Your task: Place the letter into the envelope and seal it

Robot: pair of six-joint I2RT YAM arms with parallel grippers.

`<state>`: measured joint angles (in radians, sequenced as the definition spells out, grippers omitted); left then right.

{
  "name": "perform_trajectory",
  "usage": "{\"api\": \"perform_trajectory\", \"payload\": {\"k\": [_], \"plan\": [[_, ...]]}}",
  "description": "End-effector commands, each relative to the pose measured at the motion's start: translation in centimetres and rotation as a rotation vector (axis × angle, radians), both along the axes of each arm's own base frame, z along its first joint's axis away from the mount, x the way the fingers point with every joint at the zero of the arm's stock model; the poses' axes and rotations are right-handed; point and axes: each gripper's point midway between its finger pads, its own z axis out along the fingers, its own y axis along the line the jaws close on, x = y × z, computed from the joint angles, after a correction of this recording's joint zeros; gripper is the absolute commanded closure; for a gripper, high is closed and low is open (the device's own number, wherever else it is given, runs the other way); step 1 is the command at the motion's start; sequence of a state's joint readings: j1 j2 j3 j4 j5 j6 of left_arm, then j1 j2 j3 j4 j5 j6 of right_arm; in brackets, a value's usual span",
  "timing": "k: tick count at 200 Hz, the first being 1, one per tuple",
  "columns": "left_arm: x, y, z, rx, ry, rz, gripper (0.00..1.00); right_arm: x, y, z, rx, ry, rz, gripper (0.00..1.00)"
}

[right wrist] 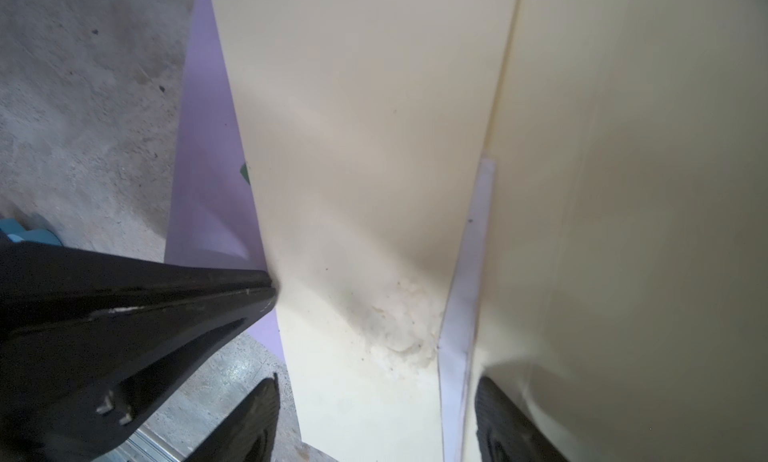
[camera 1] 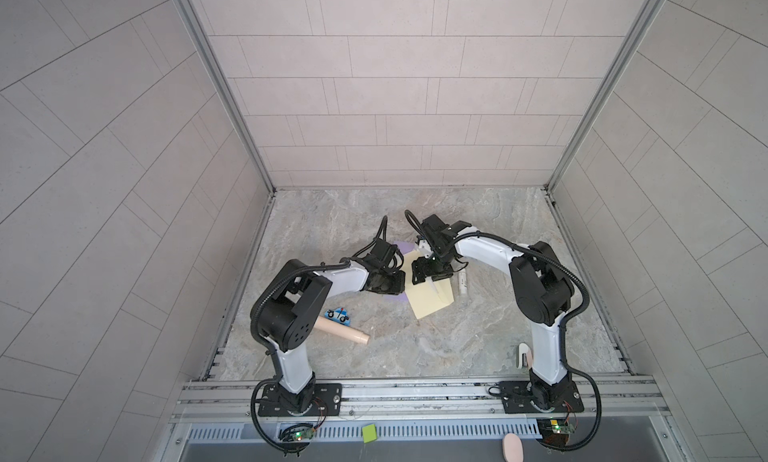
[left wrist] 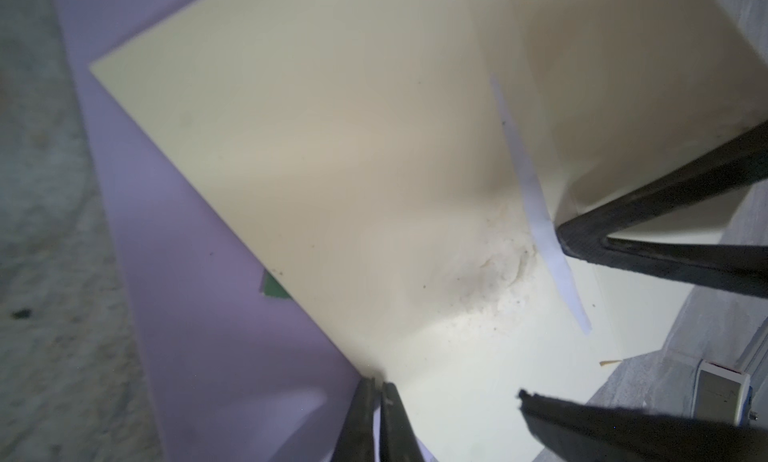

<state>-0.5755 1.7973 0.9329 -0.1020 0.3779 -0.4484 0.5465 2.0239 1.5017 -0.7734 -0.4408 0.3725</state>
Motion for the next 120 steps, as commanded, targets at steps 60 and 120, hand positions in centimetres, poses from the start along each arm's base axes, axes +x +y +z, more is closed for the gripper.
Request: {"api": "perform_trajectory", "payload": {"k": [60,120], "plan": [[-1.9,1.5,-3.3,0.090,0.094,0.010,0.92,-1.6,2.2,-0.5,0.176,0.116,0.030,0.25],[-0.9,1.2,-2.4,0.090,0.057,0.007,0.92,-1.6,1.9,0.7,0.164,0.090,0.037,0.26]]}}
